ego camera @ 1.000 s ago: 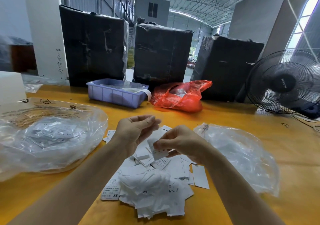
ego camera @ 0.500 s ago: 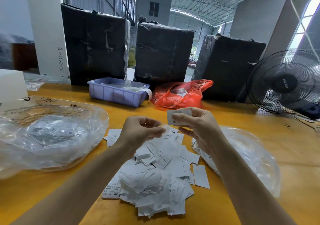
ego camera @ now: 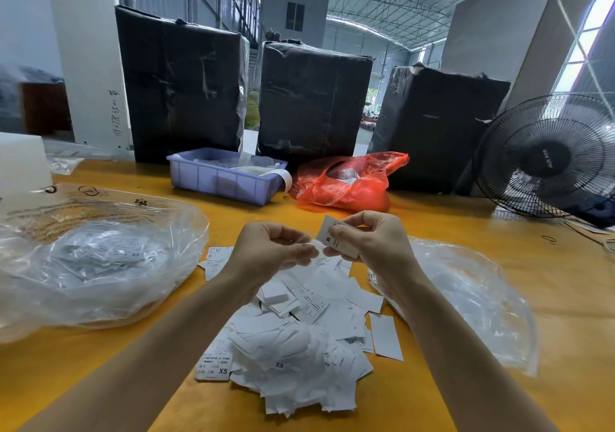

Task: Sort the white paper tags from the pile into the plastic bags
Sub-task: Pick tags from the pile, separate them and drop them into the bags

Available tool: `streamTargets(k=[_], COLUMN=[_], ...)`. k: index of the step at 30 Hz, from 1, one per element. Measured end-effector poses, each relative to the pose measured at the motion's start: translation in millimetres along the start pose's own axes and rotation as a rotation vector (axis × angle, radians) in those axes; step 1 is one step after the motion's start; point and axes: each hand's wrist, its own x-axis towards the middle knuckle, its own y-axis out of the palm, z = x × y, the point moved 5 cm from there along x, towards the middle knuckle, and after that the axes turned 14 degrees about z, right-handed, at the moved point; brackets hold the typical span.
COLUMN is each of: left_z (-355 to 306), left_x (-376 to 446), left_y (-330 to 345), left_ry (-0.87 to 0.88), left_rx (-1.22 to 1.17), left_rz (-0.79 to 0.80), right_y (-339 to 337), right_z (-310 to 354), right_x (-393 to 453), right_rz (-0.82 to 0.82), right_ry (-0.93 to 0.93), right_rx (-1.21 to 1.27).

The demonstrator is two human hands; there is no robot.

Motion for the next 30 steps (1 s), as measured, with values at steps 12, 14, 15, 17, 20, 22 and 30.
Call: streamTargets(k=[12, 14, 15, 17, 20, 22, 30], left_z=[2, 3, 4, 5, 5, 5, 7], left_x=[2, 3, 3, 4, 4, 5, 6], left_y=[-4, -4, -4, -3, -4, -4, -3], left_ry=[0.004, 0.006, 0.008, 0.011, 0.016, 0.022, 0.027], left_rx=[0.013, 0.012, 0.007, -0.010, -0.003, -0.022, -0.051], left_rz=[-0.015, -0.015, -0.014, -0.012, -0.018, -0.012, 0.001], right_y=[1, 4, 5, 7, 6, 7, 16], right_z=[-4, -5, -6, -7, -9, -10, -7], right_x=[1, 0, -1, -1, -2, -2, 0], right_rz=[0.102, 0.162, 0.187, 0.220, 0.257, 0.295, 0.262], right_ry=[0.097, 0.133, 0.149, 0.175, 0.202, 0.219, 0.104], right_rx=[-0.063, -0.090, -0.099, -0.110, -0.128, -0.147, -0.271])
